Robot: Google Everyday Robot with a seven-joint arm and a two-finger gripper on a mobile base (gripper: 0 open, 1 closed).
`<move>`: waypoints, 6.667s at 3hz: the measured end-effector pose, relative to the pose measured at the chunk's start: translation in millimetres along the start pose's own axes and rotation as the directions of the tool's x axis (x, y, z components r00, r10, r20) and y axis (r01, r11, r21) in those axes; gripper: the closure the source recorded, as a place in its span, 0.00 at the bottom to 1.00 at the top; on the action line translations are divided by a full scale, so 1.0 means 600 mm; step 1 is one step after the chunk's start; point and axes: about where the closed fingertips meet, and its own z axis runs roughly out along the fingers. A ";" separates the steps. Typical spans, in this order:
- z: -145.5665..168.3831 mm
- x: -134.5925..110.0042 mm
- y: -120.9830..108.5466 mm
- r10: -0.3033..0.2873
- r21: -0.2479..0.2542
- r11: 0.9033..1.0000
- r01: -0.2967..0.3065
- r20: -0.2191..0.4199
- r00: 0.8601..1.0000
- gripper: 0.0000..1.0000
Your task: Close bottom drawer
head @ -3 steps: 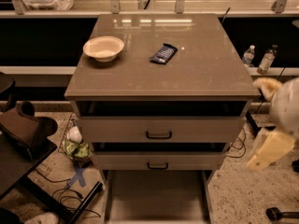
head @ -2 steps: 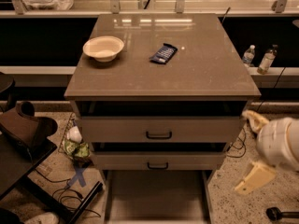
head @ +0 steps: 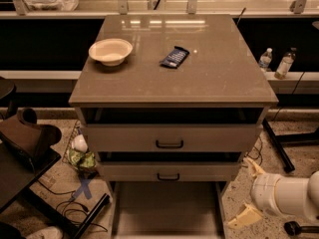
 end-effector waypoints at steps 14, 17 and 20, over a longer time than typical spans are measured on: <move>0.483 0.526 0.411 -0.099 -0.152 0.982 0.110 0.079 0.992 1.00; 0.609 0.462 0.353 -0.090 -0.157 0.981 0.112 0.140 0.986 1.00; 0.634 0.399 0.296 -0.134 -0.152 0.975 0.159 0.167 0.977 1.00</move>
Offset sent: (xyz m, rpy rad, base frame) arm 0.0163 -0.0090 -0.0107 -0.0039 -0.0343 -0.0509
